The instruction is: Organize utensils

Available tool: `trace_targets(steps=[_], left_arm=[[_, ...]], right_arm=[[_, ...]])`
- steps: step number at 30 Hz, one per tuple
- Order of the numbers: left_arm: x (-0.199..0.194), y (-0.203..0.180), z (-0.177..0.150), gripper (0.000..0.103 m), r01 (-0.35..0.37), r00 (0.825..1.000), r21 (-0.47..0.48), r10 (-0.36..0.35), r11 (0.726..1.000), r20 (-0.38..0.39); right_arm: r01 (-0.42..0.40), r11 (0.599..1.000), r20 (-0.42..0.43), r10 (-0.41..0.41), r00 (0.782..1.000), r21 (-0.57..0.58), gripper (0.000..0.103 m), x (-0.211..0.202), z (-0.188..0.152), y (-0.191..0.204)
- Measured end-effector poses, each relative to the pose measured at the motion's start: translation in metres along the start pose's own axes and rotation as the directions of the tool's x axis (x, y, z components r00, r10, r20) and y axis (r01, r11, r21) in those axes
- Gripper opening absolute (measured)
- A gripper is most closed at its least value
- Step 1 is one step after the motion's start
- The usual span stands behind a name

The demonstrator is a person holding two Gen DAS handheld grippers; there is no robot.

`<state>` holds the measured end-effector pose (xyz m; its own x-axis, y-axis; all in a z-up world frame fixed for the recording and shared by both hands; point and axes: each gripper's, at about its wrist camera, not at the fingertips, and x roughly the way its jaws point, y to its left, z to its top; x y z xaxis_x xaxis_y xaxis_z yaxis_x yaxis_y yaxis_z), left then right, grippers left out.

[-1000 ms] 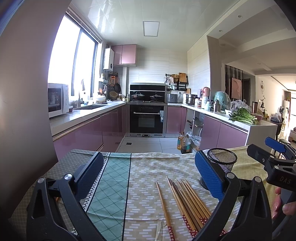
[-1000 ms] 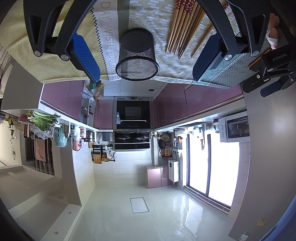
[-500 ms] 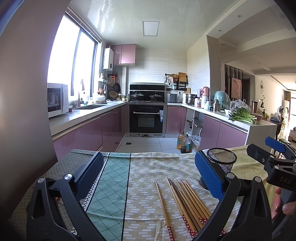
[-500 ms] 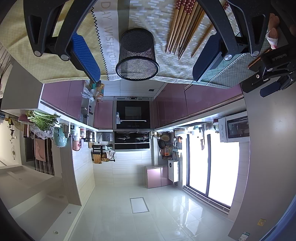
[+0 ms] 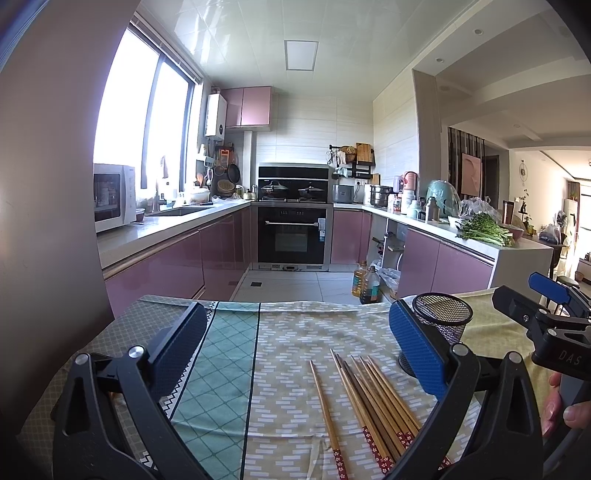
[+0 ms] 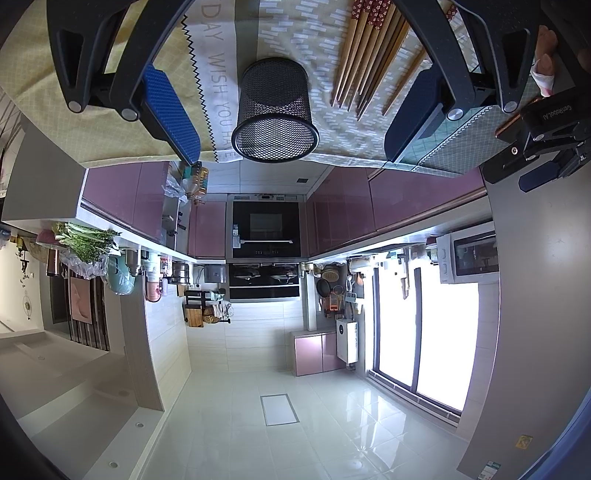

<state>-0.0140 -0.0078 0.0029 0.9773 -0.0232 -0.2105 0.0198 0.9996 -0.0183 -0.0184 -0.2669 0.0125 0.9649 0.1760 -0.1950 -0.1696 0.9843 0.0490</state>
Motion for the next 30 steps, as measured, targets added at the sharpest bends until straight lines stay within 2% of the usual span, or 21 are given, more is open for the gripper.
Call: trace_targets(steps=[22,30], left_arm=[[0.005,-0.003,-0.003,0.097,0.008,1.0,0.002,-0.007,1.0,-0.018],[0.013,-0.003,-0.005,0.097,0.033,0.998,0.003,-0.033,0.999,-0.062]], right_arm=[[-0.004,1.0,-0.01,0.005,1.0,0.005,0.097,0.005,-0.002,-0.002],[-0.036,0.999,-0.043,0.036,0.998,0.013,0.097,0.011,-0.006,-0.002]])
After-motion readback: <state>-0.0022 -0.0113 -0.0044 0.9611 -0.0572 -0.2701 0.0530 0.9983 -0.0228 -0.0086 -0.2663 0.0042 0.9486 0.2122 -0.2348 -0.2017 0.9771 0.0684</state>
